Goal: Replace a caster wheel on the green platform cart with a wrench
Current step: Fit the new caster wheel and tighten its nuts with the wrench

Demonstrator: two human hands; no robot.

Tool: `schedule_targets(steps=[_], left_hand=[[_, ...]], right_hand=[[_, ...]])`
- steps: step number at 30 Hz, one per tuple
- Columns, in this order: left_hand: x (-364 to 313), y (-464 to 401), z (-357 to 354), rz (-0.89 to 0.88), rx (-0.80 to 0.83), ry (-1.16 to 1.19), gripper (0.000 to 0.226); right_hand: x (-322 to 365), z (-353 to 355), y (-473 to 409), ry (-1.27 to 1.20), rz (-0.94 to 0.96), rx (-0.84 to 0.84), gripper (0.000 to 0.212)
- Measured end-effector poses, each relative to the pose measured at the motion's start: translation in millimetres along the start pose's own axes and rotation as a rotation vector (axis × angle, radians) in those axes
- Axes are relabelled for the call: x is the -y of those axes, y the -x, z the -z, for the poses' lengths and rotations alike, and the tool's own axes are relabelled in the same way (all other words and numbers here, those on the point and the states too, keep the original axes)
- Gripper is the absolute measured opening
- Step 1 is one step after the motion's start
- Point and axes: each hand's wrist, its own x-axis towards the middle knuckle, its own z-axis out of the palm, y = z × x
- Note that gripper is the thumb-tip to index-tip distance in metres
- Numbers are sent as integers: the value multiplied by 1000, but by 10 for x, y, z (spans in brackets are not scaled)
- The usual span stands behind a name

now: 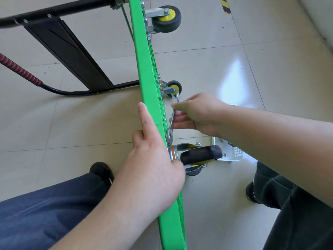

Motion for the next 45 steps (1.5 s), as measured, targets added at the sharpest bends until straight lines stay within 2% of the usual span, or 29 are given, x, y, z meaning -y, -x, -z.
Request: schedule_targets(steps=[6,11,13,16,20,23,30,37,42,45], left_hand=[[7,-4,-5,-7,3,-8,122],[9,-1,-4,-6,-1,-16,122],[3,0,0,-5,-1,-19,122],[-4,4,7,-1,2,-20,123],[-12,-9,1,8,1,-13,124],[-8,-10,-3,12,2,-4,124],[9,-4,2,0,-5,27,124],[15,-8,0,-16,-14,40,123],[18,-11,-1,-3,6,24,121],[23,2,0,-7,-3,30,121]], right_hand=[[-31,0,1,30,-118,-83,10],[33,60,60,-47,-17,-135,13],[87,80,95,-77,105,-158,17],[222,85,204,28,390,-153,13],[356,58,472,234,734,-43,9],[317,58,623,369,870,30,12],[139,15,704,491,981,49,16],[119,-5,718,470,951,71,18],[108,4,778,503,991,118,10],[77,37,810,560,1028,135,17]])
